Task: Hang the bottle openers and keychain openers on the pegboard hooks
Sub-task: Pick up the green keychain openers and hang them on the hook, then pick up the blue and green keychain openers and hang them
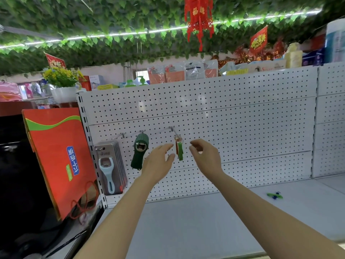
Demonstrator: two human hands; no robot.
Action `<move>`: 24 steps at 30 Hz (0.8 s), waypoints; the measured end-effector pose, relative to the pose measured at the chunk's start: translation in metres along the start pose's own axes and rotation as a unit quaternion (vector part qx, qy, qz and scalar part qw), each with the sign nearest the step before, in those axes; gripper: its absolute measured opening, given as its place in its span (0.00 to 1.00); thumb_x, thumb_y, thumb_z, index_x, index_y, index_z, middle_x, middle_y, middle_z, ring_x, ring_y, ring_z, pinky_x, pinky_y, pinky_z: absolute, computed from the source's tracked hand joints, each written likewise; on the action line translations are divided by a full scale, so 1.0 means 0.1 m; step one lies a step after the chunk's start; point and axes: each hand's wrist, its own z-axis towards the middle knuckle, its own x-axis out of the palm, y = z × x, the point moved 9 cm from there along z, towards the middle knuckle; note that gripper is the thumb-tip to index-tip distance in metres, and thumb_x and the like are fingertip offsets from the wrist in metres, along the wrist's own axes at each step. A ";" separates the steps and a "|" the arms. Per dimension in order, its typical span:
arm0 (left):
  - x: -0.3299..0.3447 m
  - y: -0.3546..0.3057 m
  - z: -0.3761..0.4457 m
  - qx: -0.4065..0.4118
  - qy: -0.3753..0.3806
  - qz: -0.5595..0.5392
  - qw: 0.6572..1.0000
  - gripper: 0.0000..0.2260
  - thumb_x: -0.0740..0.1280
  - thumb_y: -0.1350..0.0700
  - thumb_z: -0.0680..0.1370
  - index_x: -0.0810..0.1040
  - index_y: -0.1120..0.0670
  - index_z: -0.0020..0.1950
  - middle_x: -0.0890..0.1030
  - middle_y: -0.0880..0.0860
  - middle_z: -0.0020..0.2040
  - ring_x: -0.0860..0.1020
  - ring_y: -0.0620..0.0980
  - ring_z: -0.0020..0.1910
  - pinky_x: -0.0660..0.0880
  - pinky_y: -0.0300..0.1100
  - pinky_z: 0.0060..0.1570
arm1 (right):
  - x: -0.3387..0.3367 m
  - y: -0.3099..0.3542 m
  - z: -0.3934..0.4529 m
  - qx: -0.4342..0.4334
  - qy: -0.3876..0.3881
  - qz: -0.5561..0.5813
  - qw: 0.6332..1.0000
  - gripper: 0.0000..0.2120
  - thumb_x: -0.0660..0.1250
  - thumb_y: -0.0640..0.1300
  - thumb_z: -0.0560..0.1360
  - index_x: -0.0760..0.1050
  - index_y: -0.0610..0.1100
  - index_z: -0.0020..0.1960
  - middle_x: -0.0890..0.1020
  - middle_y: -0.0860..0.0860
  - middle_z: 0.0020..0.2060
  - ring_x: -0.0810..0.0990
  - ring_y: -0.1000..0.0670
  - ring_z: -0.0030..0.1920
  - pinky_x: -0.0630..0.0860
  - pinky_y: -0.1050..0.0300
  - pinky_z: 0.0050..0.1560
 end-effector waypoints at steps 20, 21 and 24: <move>2.01 -1.10 -0.53 -0.027 0.173 0.084 0.981 0.18 0.58 0.47 0.83 0.73 0.51 0.71 0.75 0.51 0.69 0.74 0.52 0.65 0.73 0.47 0.60 | -2.02 -1.60 -0.52 0.013 0.032 -0.309 0.950 0.15 0.64 0.46 0.78 0.76 0.46 0.64 0.82 0.50 0.57 0.80 0.45 0.55 0.76 0.51 0.54; 2.15 -1.24 -0.53 -0.022 0.177 0.077 0.981 0.18 0.59 0.47 0.83 0.74 0.51 0.71 0.76 0.52 0.68 0.75 0.53 0.65 0.73 0.47 0.60 | -2.13 -1.70 -0.54 0.012 0.037 -0.321 0.946 0.15 0.64 0.46 0.78 0.77 0.46 0.63 0.82 0.50 0.57 0.81 0.45 0.54 0.76 0.51 0.53; 2.56 -1.59 -0.56 -0.011 0.187 0.062 0.980 0.18 0.59 0.48 0.83 0.74 0.52 0.70 0.77 0.52 0.67 0.76 0.53 0.64 0.74 0.47 0.59 | -2.47 -2.03 -0.57 0.009 0.045 -0.343 0.938 0.14 0.65 0.45 0.78 0.78 0.45 0.62 0.83 0.48 0.54 0.81 0.44 0.52 0.76 0.52 0.52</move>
